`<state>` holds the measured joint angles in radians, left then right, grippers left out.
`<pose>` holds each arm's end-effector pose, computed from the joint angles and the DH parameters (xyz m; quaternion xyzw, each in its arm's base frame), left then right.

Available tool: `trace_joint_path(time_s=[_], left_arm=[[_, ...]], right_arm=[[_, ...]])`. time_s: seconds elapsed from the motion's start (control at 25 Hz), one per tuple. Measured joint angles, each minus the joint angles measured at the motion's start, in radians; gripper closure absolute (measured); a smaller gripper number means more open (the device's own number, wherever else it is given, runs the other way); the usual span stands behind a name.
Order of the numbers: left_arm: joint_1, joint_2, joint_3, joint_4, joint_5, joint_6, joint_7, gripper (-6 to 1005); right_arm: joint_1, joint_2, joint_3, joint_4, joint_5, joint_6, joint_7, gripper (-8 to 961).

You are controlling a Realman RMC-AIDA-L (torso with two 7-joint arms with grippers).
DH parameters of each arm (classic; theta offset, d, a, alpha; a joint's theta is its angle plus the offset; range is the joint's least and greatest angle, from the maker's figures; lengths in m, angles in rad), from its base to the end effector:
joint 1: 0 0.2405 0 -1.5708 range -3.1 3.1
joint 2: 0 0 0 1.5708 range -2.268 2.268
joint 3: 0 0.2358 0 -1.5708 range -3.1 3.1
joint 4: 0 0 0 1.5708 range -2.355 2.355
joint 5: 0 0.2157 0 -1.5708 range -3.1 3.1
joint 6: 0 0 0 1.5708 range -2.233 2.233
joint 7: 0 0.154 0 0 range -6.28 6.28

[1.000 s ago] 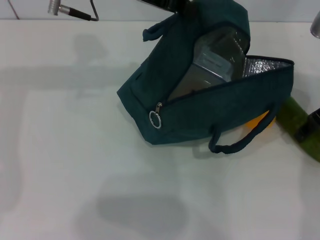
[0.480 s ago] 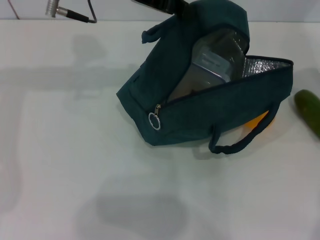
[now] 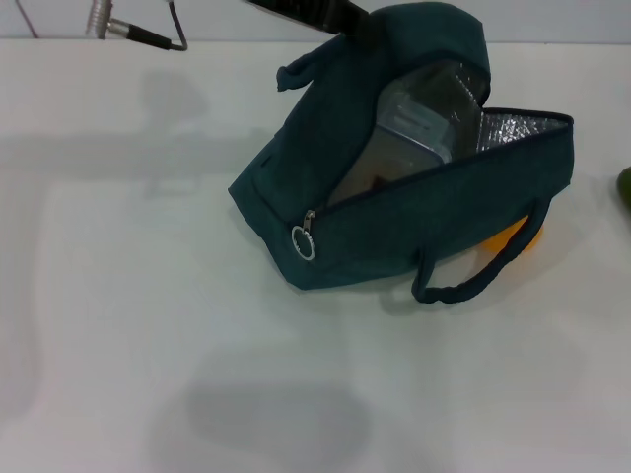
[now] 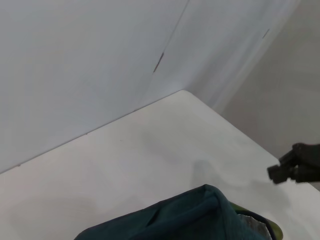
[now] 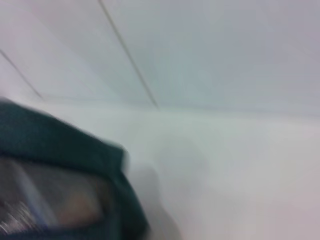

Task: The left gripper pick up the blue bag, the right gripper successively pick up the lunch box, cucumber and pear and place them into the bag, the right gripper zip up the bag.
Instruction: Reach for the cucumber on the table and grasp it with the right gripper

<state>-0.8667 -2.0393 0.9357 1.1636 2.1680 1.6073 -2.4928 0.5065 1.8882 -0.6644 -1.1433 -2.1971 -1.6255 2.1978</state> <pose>-0.0728 0.3996 0.0531 -0.9262 -0.3464 -0.1217 0.0861 0.2541 0.3598 0.1546 -0.8665 0.4183 0.1169 0.2459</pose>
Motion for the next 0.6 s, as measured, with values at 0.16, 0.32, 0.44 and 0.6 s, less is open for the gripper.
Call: trace_joint_path(time_s=[0.16, 0.32, 0.44, 0.6], left_arm=[[-0.005, -0.001, 0.002, -0.001, -0.006, 0.000, 0.000, 952], [-0.008, -0.001, 0.003, 0.001, -0.006, 0.000, -0.004, 951], [-0.006, -0.001, 0.001, 0.001, -0.007, 0.000, -0.004, 951], [-0.003, -0.001, 0.000, -0.001, -0.007, 0.000, -0.003, 951]], right_arm=[[-0.027, 0.004, 0.049, 0.032, 0.153, -0.008, -0.117, 810], [-0.005, -0.007, 0.052, 0.106, 0.185, 0.002, -0.175, 943], [0.006, -0.004, 0.052, 0.118, 0.189, 0.002, -0.193, 941], [0.019, -0.008, 0.052, 0.143, 0.184, 0.016, -0.198, 938]])
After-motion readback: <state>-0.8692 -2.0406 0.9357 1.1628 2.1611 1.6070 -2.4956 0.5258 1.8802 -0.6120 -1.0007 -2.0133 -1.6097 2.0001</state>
